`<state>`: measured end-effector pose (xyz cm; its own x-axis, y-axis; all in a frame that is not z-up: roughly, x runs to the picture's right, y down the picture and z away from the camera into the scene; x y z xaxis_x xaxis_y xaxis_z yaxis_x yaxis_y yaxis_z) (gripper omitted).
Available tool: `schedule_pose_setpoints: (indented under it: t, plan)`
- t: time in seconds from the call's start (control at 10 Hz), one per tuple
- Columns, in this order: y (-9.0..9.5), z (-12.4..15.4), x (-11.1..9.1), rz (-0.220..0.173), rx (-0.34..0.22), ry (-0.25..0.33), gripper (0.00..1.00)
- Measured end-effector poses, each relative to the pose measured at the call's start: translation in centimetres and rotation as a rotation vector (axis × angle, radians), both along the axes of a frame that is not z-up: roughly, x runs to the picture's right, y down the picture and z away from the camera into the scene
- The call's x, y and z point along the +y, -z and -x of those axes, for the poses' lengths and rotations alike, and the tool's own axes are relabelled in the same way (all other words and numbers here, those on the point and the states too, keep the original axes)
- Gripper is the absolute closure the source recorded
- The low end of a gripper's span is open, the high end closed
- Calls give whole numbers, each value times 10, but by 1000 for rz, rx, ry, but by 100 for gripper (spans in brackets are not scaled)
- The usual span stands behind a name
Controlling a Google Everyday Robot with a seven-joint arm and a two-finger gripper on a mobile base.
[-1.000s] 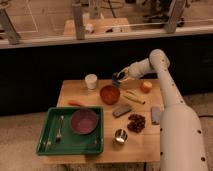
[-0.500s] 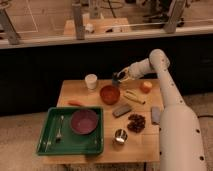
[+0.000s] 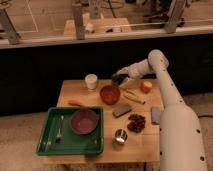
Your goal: Place brush in plastic cup
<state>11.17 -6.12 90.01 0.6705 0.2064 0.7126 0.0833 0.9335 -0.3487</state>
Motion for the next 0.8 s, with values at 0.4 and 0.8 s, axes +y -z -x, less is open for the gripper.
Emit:
schedule_pose_setpoints:
  t: [0.4, 0.8]
  plan:
    - [3, -6, -3, 3, 10, -16, 20]
    - [7, -40, -4, 5, 25, -42, 20]
